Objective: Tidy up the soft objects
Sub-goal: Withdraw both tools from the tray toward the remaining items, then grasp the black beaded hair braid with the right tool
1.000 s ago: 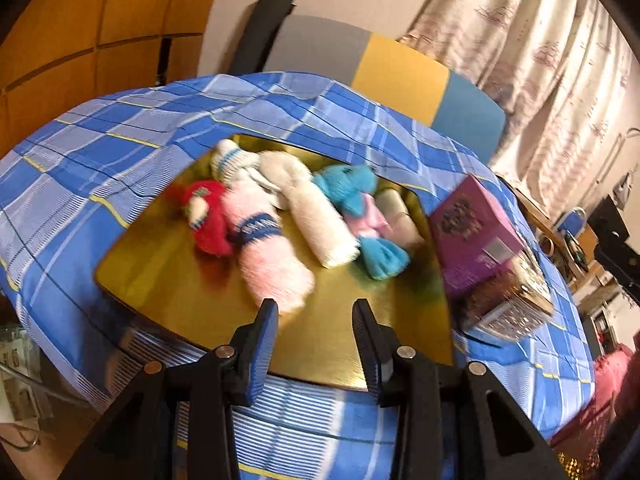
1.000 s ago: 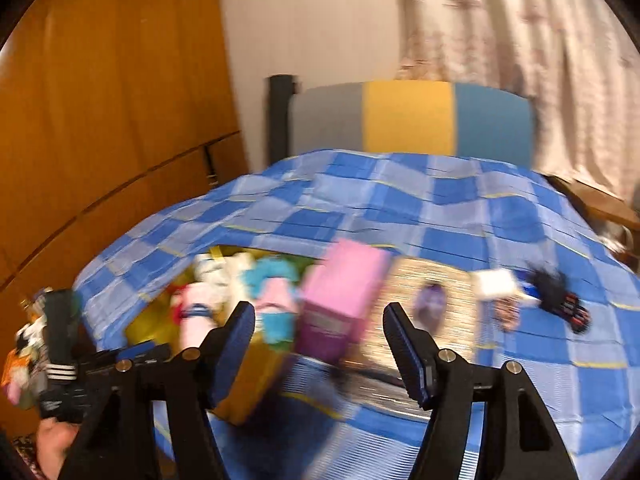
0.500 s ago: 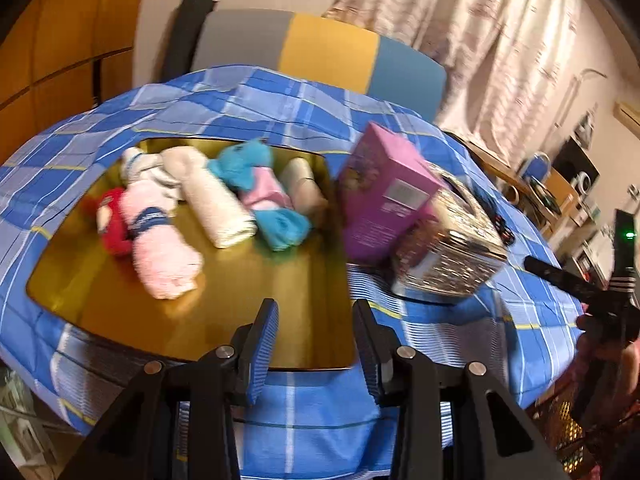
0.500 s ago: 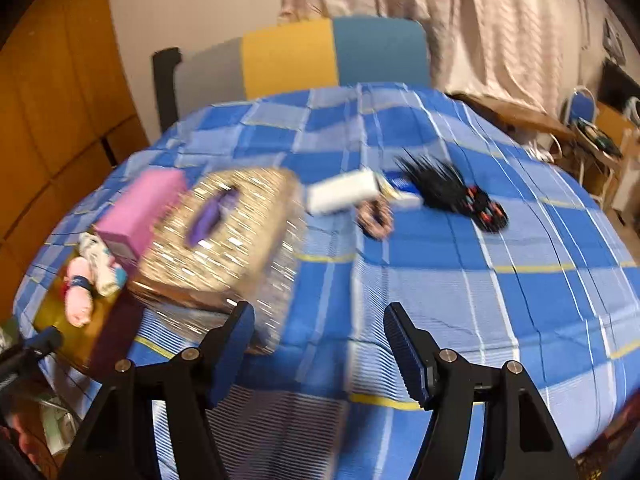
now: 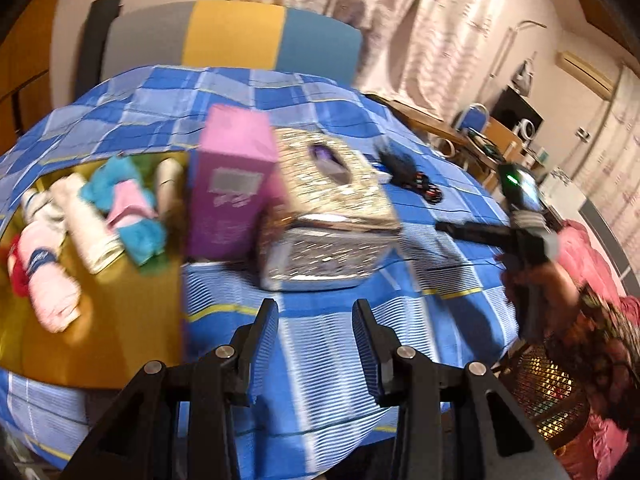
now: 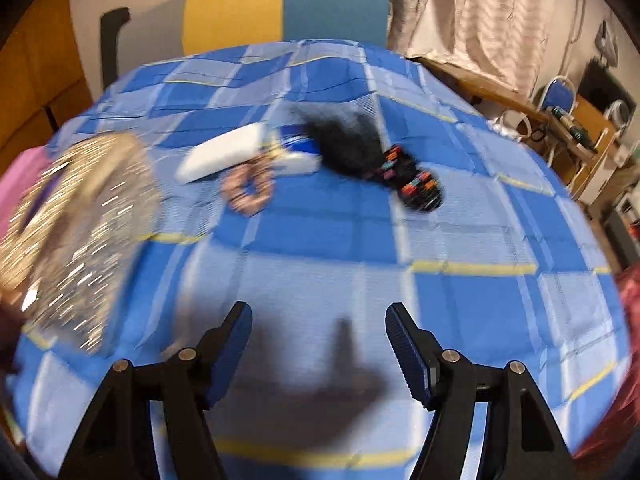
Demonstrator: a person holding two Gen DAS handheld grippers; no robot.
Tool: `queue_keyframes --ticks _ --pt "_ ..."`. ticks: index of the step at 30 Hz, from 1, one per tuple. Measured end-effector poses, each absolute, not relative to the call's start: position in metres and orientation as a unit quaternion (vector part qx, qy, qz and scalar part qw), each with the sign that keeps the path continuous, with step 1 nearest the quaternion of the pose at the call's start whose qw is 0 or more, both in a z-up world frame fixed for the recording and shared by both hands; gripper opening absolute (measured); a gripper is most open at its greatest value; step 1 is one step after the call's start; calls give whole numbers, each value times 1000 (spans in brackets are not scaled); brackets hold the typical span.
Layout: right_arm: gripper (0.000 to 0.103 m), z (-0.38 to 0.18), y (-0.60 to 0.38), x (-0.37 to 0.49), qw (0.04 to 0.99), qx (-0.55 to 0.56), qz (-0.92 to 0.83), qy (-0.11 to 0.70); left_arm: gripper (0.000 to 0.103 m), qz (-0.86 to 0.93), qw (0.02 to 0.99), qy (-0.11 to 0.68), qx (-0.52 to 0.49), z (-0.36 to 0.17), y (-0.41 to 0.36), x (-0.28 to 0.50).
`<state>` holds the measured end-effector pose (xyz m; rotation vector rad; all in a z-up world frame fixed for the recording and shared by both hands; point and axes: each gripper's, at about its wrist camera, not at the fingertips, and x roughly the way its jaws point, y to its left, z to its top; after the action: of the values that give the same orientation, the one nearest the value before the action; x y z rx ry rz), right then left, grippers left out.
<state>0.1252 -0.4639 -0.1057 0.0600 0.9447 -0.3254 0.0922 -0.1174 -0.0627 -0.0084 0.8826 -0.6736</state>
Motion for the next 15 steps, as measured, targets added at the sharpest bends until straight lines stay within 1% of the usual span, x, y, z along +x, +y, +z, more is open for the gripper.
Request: queue_keyframes --ticks 2,5,6,11,15 --pt "75 -103 -483 142 877 20 -165 451 38 -330 847 416 2 -57 -132 93" --pt "77 -99 -516 168 872 29 -186 452 38 -341 844 413 7 -50 -148 94" --pt "79 -98 -527 177 870 36 -187 455 38 -344 844 412 7 -48 -152 95" --pt "81 -102 -547 214 866 12 -184 466 38 -350 838 419 9 -42 -174 102" --pt "82 -118 -551 239 856 -18 -164 490 38 -353 834 423 5 -39 -186 109"
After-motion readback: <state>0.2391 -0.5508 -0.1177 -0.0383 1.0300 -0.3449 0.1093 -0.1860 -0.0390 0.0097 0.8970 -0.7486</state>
